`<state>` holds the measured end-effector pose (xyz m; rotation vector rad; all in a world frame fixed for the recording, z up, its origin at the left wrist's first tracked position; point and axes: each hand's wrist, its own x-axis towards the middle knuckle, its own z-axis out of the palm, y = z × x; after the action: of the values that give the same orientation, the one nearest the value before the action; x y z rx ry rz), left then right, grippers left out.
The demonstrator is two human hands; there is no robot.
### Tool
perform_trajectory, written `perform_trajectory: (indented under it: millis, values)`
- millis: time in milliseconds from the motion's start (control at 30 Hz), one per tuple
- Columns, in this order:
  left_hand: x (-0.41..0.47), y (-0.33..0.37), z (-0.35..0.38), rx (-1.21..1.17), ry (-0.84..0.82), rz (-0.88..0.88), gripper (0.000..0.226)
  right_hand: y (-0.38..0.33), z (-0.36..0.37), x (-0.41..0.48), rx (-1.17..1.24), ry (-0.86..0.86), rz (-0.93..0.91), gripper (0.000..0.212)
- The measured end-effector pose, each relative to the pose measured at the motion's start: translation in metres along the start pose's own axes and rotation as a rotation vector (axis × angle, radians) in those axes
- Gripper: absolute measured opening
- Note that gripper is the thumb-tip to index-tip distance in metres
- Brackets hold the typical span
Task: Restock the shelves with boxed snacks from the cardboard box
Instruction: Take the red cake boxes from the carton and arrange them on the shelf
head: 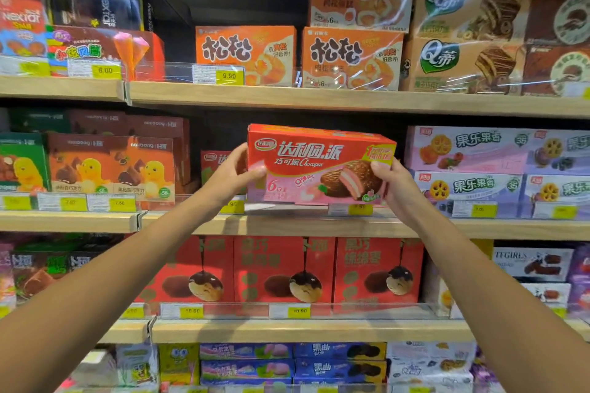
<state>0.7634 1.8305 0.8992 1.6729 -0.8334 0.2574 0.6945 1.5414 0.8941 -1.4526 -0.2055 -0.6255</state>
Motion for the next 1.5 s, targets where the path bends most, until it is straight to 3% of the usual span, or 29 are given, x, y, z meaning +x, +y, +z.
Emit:
perform_trajectory:
  millis: [167,800,1000,1167,1333,1500]
  values:
    - [0.011,-0.001,0.005,0.089,-0.022,0.067,0.058,0.013,-0.009,0.016,-0.137,0.072,0.023,0.019]
    - [0.052,-0.024,0.048,0.241,-0.098,-0.033,0.052,0.011,-0.033,0.042,-0.499,0.332,-0.102,0.028]
    - [0.06,-0.029,0.06,0.222,-0.079,-0.033,0.055,0.016,-0.04,0.043,-0.525,0.394,-0.076,0.017]
    - [0.061,-0.037,0.067,0.293,-0.161,-0.114,0.052,0.029,-0.049,0.035,-0.652,0.447,0.011,0.014]
    - [0.065,-0.047,0.072,0.435,-0.194,-0.161,0.044,0.032,-0.047,0.033,-0.795,0.497,-0.027,0.007]
    - [0.069,-0.041,0.083,0.422,-0.183,-0.208,0.02,0.038,-0.038,0.031,-0.973,0.531,-0.001,0.034]
